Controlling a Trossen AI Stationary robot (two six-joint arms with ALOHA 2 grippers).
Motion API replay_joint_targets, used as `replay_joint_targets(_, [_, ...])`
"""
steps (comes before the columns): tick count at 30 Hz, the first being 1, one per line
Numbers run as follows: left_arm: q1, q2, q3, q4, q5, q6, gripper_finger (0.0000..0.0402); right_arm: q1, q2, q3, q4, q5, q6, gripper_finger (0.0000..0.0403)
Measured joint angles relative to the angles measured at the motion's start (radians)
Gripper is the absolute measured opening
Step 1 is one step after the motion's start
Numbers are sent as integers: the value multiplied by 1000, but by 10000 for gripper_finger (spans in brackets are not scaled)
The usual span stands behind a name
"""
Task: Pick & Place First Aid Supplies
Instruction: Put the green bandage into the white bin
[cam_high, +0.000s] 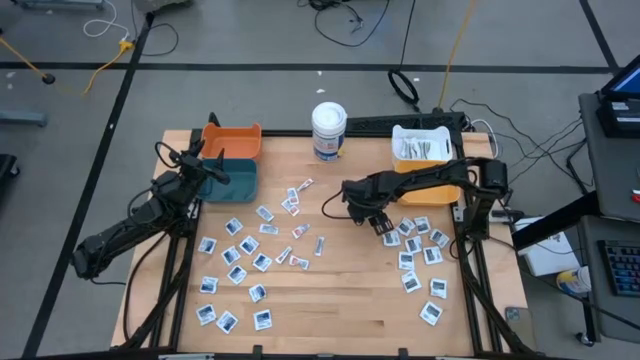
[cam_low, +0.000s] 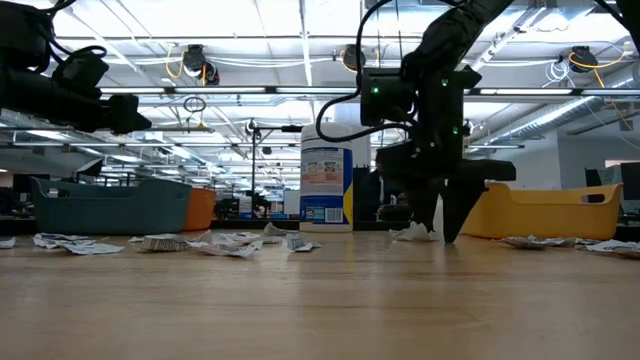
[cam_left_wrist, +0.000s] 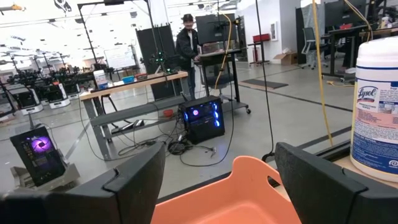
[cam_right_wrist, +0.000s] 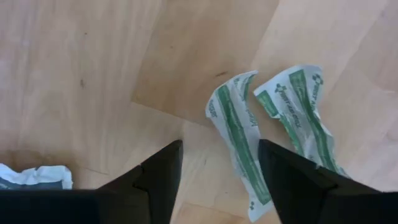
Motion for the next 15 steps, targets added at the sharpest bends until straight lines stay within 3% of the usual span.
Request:
replay_joint_targets(11, [0, 0, 0, 0, 0, 0, 308, 30, 1, -15, 12, 2, 45, 23])
replay_joint_targets(15, [0, 0, 0, 0, 0, 0, 308, 38, -7, -14, 3, 10, 103, 10])
